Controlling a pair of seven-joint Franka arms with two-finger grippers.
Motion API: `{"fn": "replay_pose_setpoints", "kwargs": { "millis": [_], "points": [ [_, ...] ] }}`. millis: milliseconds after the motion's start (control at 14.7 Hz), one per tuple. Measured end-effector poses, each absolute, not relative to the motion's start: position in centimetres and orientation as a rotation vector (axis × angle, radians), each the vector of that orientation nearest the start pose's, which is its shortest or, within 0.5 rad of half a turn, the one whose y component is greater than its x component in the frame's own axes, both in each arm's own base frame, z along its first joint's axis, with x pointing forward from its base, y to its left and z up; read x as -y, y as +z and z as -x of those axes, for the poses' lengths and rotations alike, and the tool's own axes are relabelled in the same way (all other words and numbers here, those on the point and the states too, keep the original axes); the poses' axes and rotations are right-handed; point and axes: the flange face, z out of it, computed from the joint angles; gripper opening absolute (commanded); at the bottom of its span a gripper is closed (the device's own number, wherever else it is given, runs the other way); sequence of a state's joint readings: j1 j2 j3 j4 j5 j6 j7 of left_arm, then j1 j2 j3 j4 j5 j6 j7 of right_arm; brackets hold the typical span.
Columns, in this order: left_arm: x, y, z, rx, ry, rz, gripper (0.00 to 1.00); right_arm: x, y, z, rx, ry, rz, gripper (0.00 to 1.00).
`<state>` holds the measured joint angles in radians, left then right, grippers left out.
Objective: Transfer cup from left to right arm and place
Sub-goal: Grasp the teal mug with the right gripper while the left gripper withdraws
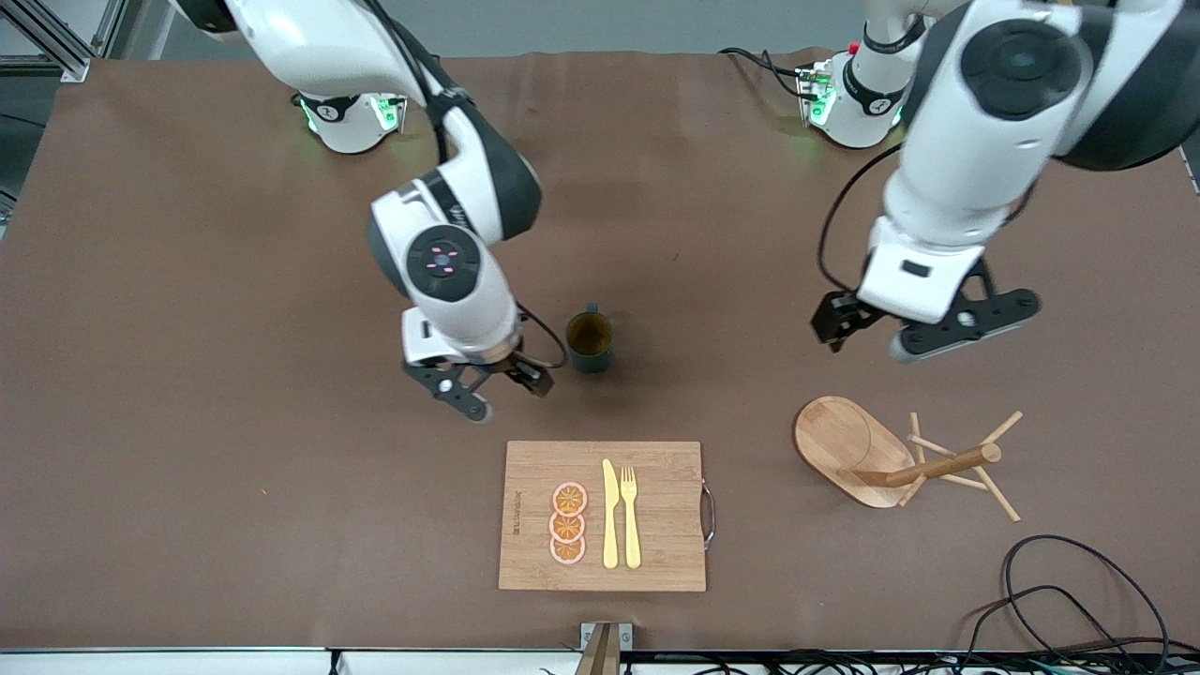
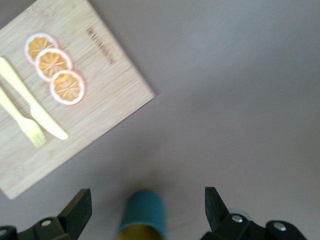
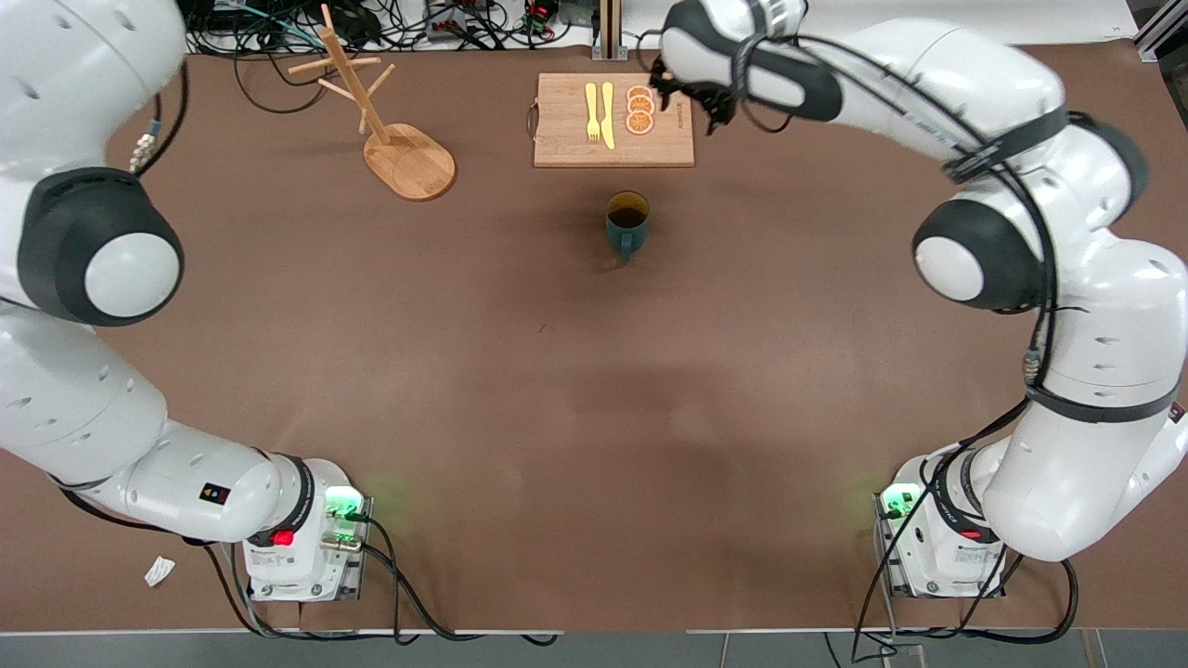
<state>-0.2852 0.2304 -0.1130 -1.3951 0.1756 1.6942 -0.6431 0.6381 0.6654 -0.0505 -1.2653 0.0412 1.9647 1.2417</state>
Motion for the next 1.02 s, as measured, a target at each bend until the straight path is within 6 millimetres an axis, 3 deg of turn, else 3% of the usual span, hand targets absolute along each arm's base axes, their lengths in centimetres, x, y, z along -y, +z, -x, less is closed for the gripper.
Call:
{"fn": "replay_pose_setpoints", "kwargs": {
  "millis": [205, 477, 818, 1023],
  "points": [
    [17.3, 60.3, -59.2, 0.201, -0.131, 3.005, 1.00, -46.5, 33.2, -59.1, -1.085, -0.057, 2.878, 1.00],
    [11.0, 62.1, -58.6, 0.031, -0.029, 3.049, 1.00, -49.7, 30.6, -56.9, -1.105, -0.008, 2.867, 1.00],
    [7.6, 62.7, -55.9, 0.017, 0.065, 3.074, 1.00, -53.3, 28.4, -54.3, -1.078, -0.003, 2.833, 0.98],
    [7.0, 62.4, -55.1, 0.021, 0.086, 3.084, 1.00, -53.1, 26.5, -54.6, -1.068, -0.013, 2.849, 0.82]
  ]
}}
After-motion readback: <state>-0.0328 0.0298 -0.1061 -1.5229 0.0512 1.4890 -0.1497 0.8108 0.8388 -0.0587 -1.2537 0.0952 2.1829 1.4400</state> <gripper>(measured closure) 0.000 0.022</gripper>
